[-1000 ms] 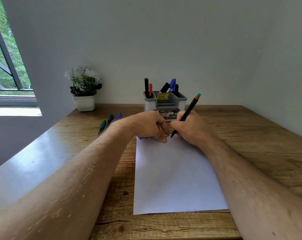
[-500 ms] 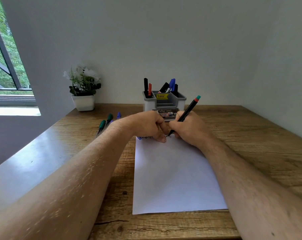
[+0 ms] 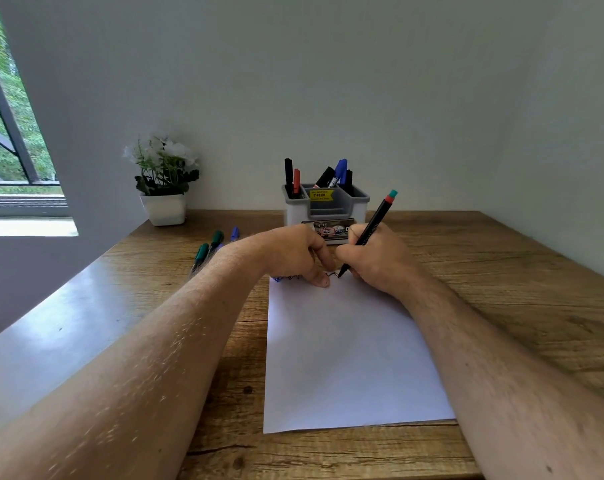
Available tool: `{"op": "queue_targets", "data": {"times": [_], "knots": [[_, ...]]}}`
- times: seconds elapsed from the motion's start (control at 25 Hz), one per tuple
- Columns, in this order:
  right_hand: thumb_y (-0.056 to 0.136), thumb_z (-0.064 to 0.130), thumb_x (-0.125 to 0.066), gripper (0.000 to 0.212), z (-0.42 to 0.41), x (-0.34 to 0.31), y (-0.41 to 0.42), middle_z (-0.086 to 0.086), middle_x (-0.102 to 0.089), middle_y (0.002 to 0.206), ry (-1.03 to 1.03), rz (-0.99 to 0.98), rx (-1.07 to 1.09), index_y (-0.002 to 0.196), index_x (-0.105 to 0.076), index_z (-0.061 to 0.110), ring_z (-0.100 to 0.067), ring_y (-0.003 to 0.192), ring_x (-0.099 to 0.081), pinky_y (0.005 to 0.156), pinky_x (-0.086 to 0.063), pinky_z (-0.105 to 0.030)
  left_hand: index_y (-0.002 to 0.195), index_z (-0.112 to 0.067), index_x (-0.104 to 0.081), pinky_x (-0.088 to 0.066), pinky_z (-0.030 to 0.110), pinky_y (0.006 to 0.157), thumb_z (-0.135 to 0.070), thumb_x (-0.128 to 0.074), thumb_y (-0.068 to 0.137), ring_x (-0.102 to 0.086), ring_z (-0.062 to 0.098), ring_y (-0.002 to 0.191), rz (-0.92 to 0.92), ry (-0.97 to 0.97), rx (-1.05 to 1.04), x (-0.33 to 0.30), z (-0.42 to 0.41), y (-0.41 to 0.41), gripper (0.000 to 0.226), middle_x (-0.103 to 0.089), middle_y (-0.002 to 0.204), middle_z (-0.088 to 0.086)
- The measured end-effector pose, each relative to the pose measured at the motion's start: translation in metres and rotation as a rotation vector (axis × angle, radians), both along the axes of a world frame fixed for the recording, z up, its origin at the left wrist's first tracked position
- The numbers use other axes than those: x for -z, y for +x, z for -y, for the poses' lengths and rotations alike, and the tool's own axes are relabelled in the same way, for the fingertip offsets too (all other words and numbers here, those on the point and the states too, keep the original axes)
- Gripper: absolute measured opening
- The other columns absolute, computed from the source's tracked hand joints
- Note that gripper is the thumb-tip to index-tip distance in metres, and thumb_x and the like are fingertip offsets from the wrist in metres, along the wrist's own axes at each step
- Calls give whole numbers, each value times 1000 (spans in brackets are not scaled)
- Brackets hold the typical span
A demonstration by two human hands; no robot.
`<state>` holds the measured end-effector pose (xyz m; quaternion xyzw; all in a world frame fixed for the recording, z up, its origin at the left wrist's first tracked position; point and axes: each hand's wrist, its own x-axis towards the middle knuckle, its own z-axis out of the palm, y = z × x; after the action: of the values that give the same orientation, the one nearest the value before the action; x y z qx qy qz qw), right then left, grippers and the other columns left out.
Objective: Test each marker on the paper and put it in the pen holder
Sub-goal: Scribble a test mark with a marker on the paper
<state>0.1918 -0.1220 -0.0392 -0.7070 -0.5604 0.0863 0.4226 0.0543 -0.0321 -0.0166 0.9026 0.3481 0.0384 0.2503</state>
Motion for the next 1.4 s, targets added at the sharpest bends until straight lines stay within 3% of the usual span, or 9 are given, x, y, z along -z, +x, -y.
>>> {"op": "queue_targets", "data": {"times": [0.28, 0.44, 0.56, 0.68, 0.76, 1.04, 1.12, 1.28, 1.4], "knots": [[80, 22, -67, 18, -7, 3, 6, 1, -54, 63, 15, -28, 140, 69, -55, 14, -9, 57, -50, 49, -33, -22, 87, -40, -64, -56, 36, 80, -29, -81, 80, -64, 15, 80, -9, -9, -7, -2, 1, 0, 21, -68, 89, -4], [81, 22, -65, 22, -6, 2, 5, 1, -53, 59, 44, -48, 126, 63, -53, 16, -12, 58, -51, 52, -36, -25, 90, -37, -65, -44, 24, 67, -28, -80, 81, -57, 4, 69, 16, 8, 8, -3, 4, -2, 20, -61, 71, -14], [86, 18, -61, 24, -5, -2, 3, 3, -51, 55, 150, -128, 93, 64, -51, 17, -8, 51, -47, 50, -36, -24, 101, -32, -70, -44, 21, 72, -31, -73, 88, -57, 3, 78, 105, 106, -27, -3, 2, -4, 14, -62, 83, -16], [92, 13, -59, 23, -5, -3, 1, 3, -51, 59, 251, -190, 33, 72, -50, 21, -1, 48, -45, 45, -37, -16, 114, -28, -64, -45, 20, 67, -24, -55, 99, -57, 3, 78, 327, 128, -73, -7, 4, -4, 18, -60, 87, -10], [92, 12, -62, 21, -5, -3, 2, 2, -53, 64, 298, -247, 0, 77, -51, 21, -4, 54, -50, 49, -40, -15, 119, -22, -55, -41, 18, 54, -10, -41, 102, -49, 6, 66, 559, -44, -111, -14, 9, -4, 25, -53, 84, -5], [96, 13, -61, 9, 3, -15, -3, -16, -70, 81, 302, -572, -111, 89, -67, 12, -15, 46, -52, 37, -37, -16, 120, -13, -38, -45, 16, 41, 26, -23, 84, -45, 12, 66, 1015, -213, -218, -25, 12, -10, 56, -40, 83, -1], [96, 11, -61, 5, 4, -18, -4, -16, -73, 85, 303, -646, -119, 95, -66, 12, -17, 45, -54, 36, -39, -16, 123, -12, -37, -46, 20, 44, 28, -28, 82, -46, 12, 67, 1071, -223, -260, -25, 9, -11, 59, -41, 82, -1], [93, 2, -61, 13, 2, -19, -1, -14, -71, 77, 314, -756, -144, 89, -61, 15, -17, 43, -56, 34, -36, -19, 125, -14, -40, -51, 25, 75, 20, -47, 90, -54, 12, 77, 1146, -283, -265, -20, 3, -9, 49, -48, 81, -1], [95, 15, -55, 12, 2, -16, -1, -16, -74, 82, 305, -847, -201, 94, -67, 11, -17, 48, -60, 37, -36, -19, 122, -15, -41, -53, 25, 77, 12, -45, 96, -58, 13, 80, 1159, -353, -284, -19, 5, -5, 38, -53, 86, 2]]}}
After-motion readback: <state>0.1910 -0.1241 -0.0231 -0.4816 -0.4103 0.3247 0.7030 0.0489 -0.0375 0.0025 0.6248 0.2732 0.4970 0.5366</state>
